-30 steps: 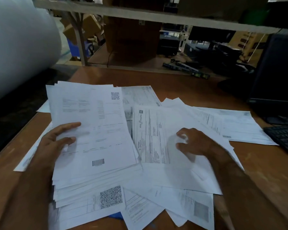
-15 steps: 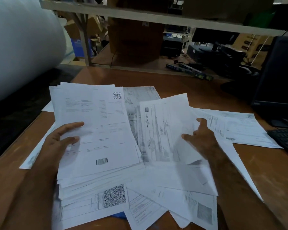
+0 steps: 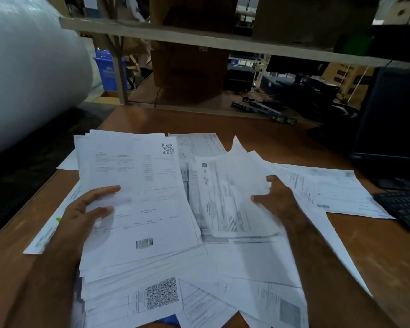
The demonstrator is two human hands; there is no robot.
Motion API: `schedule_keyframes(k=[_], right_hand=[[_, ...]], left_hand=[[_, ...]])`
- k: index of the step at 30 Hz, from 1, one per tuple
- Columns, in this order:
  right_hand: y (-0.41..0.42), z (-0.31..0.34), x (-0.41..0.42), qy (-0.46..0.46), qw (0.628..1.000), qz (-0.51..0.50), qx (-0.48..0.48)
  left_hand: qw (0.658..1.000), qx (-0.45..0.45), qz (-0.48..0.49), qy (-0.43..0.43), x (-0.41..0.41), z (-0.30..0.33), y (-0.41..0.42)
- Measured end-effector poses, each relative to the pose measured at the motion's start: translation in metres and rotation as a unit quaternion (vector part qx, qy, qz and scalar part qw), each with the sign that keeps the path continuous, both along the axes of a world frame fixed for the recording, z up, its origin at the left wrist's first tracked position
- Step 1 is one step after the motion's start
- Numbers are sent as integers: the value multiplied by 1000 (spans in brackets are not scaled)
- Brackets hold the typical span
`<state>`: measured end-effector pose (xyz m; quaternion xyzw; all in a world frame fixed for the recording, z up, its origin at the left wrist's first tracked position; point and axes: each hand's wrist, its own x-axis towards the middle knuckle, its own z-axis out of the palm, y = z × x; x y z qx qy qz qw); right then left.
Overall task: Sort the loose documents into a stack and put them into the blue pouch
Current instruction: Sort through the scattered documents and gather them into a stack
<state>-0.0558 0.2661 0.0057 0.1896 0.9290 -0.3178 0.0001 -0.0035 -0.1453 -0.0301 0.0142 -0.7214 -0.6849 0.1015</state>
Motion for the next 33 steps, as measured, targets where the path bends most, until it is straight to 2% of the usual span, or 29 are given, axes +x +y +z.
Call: schedule_keyframes(k=[5,7,9,11,12,13,16,17,20,26,29,31,33], right_hand=[[18,18,8,196,980,37,-27],[24,33,10,266,954,82,-110],[29,44,11,322,904,122,-253],[22,48,10,335,848,161,-378],[13,47,9,332,841,184,-387],[3,43,8,319,854,213,-352],[-31,13,0,227,911,306,-157],[-41,3,0,193,922,309,-133],[-72,-6,7,133,934,302,-136],[-102,-11,15,78,934,312,-156],[-116,-11,17,72,935,329,-114],[-124,-10,17,64,923,371,-79],[-119,-11,13,90,922,374,-48]], left_hand=[[1000,-4,-4,-5,-4,-1,-3],[1000,-8,-7,2,-3,2,2],[1000,-3,-12,-1,-4,3,8],[1000,-8,-21,1,-5,4,12],[1000,-10,-25,0,-6,3,13],[999,-15,-29,0,-6,2,13],[999,-18,-41,7,-4,3,17],[999,-24,-44,13,-4,4,17],[992,-111,-23,50,-4,7,17],[988,-149,1,44,-2,8,17],[986,-163,5,18,-2,8,13],[980,-193,-4,38,-2,5,8],[989,-141,-16,46,-1,2,12]])
